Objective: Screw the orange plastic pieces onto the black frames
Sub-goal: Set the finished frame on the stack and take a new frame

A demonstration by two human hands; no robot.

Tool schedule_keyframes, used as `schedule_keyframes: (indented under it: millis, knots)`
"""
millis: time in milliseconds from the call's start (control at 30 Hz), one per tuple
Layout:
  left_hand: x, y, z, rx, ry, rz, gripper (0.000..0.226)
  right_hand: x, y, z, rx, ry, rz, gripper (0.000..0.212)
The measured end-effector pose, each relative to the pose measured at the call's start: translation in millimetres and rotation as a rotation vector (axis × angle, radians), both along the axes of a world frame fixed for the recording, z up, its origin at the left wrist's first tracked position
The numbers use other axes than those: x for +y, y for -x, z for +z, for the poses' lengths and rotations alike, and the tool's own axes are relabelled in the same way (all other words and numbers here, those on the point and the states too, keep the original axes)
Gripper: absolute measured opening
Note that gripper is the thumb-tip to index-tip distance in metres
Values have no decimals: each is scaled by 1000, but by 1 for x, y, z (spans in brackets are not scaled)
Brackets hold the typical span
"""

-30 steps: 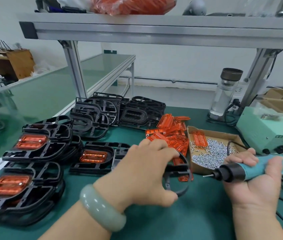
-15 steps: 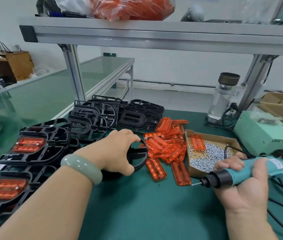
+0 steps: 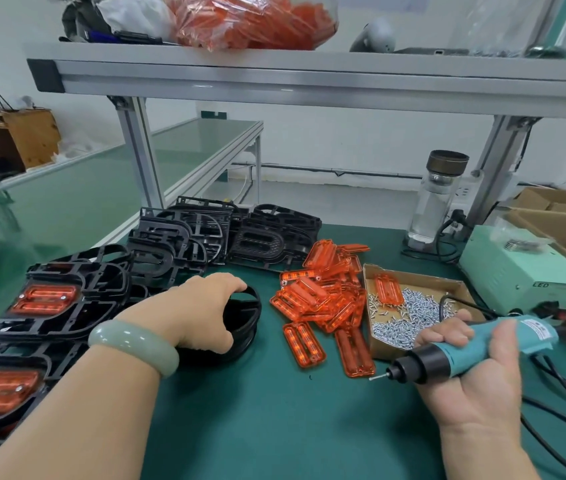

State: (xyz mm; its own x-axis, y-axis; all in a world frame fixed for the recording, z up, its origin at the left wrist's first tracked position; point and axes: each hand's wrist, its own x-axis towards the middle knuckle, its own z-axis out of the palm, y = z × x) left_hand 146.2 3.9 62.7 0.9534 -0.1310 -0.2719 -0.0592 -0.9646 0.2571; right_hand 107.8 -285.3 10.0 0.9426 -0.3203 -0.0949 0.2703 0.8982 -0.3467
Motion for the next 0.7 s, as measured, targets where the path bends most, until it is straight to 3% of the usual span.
schedule_keyframes:
  millis: [200,367,567,700]
  knots:
    - [0,4,2,-64,-27,8,73,2,1,-2,-7,-5,9,33]
    - [-3,7,8,-79,-10,18,77,2,1,-1,-4,-25,21,33]
    - [-26,-5,13,-317,77,-7,45,3,0,-3,1,-40,49,34]
    - [-49,-28,15,-392,135,-4,36,4,0,-2,-6,-48,88,38]
